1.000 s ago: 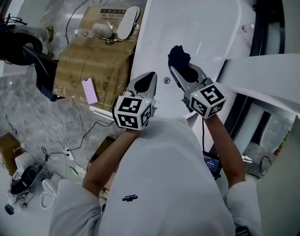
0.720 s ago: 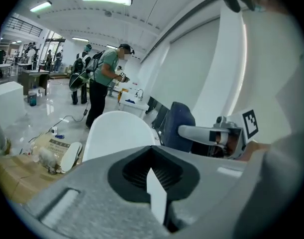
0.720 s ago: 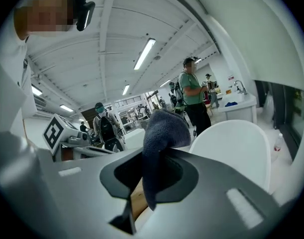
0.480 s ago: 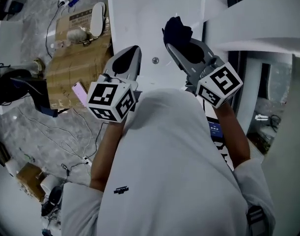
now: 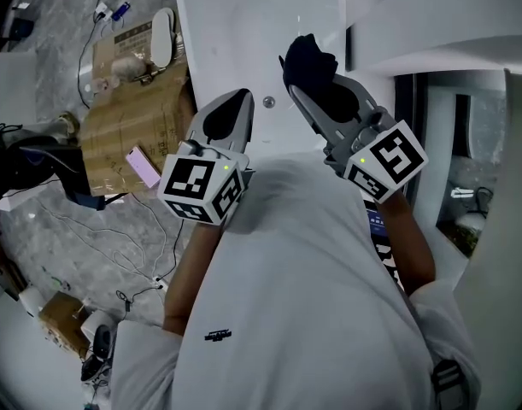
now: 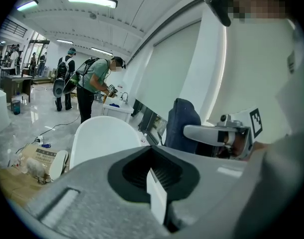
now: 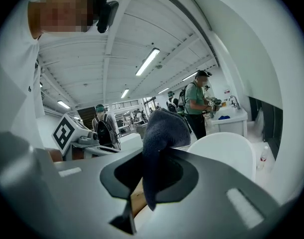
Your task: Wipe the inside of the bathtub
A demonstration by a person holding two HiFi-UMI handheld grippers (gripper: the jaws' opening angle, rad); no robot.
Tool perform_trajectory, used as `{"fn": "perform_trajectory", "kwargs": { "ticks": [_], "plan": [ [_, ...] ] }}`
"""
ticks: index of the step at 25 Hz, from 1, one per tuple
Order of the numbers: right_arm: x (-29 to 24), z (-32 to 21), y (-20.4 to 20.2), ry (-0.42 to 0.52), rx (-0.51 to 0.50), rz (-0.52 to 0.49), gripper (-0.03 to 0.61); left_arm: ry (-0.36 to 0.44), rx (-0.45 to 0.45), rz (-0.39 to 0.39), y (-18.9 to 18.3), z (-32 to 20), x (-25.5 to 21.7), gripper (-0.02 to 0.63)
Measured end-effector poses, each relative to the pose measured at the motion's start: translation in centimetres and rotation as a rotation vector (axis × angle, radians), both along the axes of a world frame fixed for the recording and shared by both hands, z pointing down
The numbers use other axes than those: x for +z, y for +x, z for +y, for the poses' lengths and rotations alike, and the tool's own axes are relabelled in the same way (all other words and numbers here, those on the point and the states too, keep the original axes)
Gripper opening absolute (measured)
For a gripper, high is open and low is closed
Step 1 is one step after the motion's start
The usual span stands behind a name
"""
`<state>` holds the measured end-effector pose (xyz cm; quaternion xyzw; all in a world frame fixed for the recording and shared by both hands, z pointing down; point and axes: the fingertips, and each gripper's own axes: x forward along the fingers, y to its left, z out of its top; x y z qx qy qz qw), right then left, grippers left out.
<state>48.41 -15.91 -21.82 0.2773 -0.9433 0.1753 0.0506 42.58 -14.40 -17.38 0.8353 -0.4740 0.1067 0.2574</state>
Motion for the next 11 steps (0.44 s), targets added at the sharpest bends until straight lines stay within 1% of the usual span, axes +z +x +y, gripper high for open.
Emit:
{"fn": "perform_trajectory", "kwargs": {
  "ticks": [5, 11],
  "plan": [
    [0.6, 1.0, 0.0, -0.022, 0.022, 0.009, 0.043, 0.013, 0.021, 0.006, 1.0, 0.7, -0.8, -0.005],
    [1.6, 2.5, 0.4, -0.115, 0.079, 0.008, 0.044, 0.010, 0.042, 0.015, 2.0, 2.0, -1.1, -0.005]
  ]
}}
